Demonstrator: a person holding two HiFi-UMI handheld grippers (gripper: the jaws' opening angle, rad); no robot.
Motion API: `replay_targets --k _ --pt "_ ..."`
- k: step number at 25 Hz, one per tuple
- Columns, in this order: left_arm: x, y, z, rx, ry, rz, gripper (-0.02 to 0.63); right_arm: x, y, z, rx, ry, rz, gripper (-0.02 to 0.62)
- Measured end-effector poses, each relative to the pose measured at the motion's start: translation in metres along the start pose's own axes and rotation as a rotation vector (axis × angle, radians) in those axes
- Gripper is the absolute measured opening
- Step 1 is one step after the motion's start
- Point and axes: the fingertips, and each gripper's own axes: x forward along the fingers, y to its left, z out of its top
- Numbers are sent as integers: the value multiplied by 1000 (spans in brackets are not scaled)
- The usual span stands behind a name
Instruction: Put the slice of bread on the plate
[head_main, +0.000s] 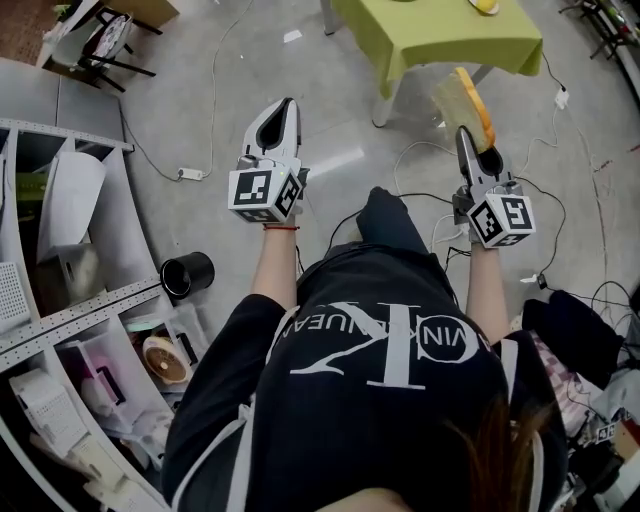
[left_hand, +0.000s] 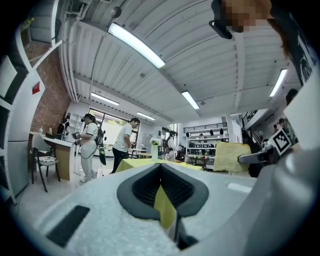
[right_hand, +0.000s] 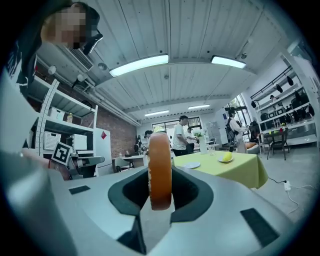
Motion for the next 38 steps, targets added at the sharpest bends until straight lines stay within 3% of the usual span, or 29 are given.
replay_targets --k 10,27,38 --pt "70 23 -2 16 13 -22 11 65 -40 -3 40 -5 -7 95" --pt "266 53 -11 -2 78 -80 11 226 -142 15 115 47 54 97" --pt "353 56 -27 -17 85 -90 11 294 -184 8 136 88 127 97"
